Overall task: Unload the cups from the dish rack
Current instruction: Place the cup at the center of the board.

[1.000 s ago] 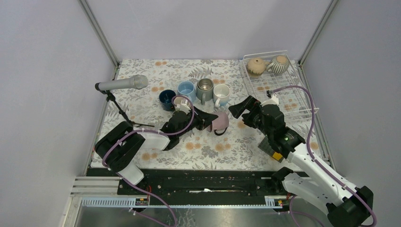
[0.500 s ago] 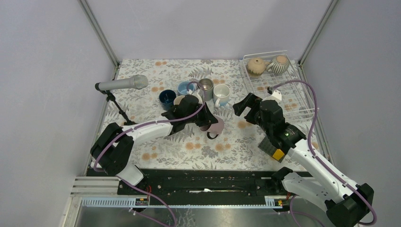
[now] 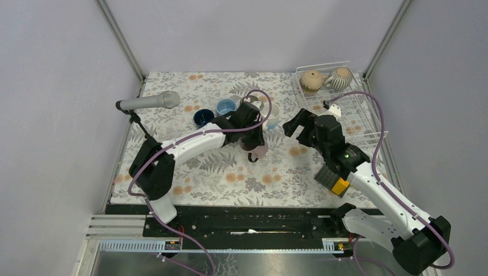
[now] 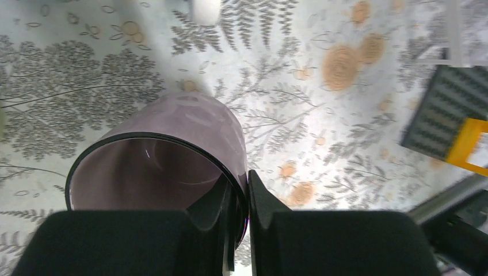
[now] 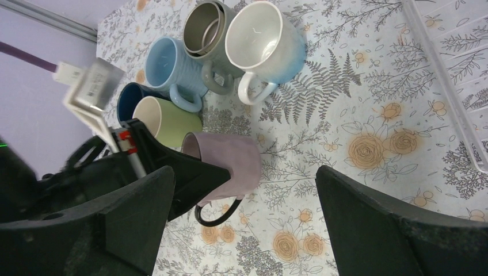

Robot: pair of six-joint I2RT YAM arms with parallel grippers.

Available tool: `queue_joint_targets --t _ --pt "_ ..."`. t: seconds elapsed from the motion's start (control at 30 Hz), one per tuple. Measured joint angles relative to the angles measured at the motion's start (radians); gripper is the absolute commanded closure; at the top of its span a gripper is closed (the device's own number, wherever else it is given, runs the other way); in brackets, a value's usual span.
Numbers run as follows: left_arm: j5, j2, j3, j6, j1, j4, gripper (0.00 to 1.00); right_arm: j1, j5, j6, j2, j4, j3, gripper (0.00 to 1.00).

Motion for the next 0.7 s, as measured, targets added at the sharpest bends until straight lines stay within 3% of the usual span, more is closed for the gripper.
queue_joint_targets --t 0.4,0.7 --pt "-0.159 0.221 0.306 0.131 0.011 -0.214 1.00 -0.111 -0.178 -0.001 0.029 0.005 0.014 0.00" --pt "-0.208 0.305 0.396 0.188 0.041 -0.293 1.00 -0.137 -0.237 -0.002 0.029 0.005 0.018 0.00"
